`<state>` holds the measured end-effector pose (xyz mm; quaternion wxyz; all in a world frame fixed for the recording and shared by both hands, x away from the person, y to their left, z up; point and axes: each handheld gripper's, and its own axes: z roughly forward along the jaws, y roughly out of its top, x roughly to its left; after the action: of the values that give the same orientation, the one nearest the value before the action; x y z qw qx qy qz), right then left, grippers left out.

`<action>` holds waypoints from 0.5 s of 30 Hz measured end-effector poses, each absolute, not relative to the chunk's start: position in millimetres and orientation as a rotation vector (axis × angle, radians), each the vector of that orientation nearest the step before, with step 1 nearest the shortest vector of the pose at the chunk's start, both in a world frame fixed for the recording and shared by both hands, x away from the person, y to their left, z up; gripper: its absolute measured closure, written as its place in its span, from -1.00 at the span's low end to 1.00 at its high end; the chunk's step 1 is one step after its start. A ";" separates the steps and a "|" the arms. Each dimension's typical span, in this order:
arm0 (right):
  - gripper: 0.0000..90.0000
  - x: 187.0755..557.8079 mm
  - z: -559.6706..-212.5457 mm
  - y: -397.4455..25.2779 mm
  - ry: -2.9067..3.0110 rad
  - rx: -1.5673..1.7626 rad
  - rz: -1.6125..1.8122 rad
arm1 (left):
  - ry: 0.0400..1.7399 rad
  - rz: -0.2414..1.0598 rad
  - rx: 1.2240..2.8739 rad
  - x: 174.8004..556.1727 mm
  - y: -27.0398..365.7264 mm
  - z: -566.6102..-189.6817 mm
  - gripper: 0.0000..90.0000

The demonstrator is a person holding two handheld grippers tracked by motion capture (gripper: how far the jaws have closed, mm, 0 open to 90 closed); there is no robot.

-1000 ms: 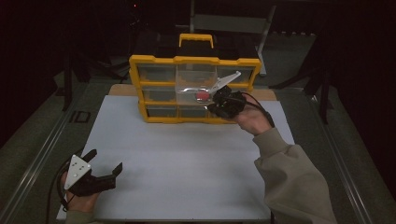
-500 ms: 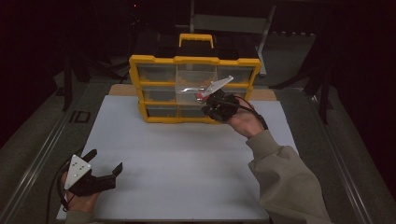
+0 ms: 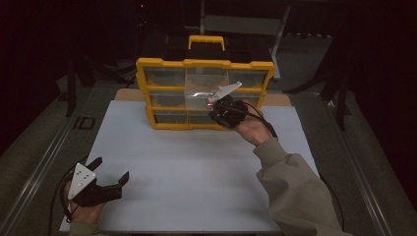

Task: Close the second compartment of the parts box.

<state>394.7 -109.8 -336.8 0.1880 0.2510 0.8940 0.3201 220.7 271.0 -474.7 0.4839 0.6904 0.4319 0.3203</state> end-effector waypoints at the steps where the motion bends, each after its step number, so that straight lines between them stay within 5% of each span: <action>1: 0.98 394.7 -336.8 -109.8 2.515 0.706 0.901 | 1.052 0.780 1.682 220.7 271.0 -474.7 -0.99; 15: 0.99 403.2 -334.8 -103.0 2.461 0.737 0.918 | 1.051 0.781 1.684 220.6 272.0 -474.4 -0.99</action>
<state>403.2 -103.0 -334.8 0.2052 0.2643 0.8830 0.3292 220.6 272.0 -474.4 0.4832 0.6911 0.4313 0.3208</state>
